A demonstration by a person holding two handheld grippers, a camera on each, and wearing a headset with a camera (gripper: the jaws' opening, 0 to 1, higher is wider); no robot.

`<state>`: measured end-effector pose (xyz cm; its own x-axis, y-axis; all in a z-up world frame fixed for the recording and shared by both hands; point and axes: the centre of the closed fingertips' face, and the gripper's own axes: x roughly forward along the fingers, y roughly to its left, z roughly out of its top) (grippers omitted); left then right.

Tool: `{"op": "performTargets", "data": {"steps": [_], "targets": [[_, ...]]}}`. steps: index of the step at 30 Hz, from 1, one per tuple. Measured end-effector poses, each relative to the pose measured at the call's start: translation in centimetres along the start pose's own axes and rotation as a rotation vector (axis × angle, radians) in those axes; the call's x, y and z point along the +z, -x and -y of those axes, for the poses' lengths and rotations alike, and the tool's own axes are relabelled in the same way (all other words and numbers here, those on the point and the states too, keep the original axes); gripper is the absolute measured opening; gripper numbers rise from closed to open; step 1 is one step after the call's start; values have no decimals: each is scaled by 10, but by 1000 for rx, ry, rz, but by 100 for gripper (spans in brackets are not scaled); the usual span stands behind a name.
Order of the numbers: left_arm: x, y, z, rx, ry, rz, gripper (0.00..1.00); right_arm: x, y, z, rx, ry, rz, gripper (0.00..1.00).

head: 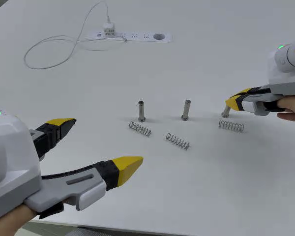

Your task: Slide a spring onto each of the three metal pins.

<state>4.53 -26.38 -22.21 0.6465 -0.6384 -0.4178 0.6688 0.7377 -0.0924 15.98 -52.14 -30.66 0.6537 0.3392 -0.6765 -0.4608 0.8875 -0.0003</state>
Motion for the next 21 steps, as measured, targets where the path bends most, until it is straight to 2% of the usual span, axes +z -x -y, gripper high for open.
{"op": "performTargets", "data": {"steps": [2, 6, 11, 16, 21], "targets": [[0, 0, 0, 0, 2, 1, 84, 1, 0, -2, 8, -17, 5, 20], [-1, 1, 0, 1, 2, -2, 84, 3, 2, -2, -1, -6, 16, 23], [0, 0, 0, 1, 3, 0, 84, 6, 7, -5, 14, 2, 25, 27], [0, 0, 2, -5, 1, -2, 84, 6, 14, -7, 30, 4, 15, 31], [-1, 1, 2, -6, 2, -4, 84, 0, 20, -11, 49, 11, -16, 34]]}}
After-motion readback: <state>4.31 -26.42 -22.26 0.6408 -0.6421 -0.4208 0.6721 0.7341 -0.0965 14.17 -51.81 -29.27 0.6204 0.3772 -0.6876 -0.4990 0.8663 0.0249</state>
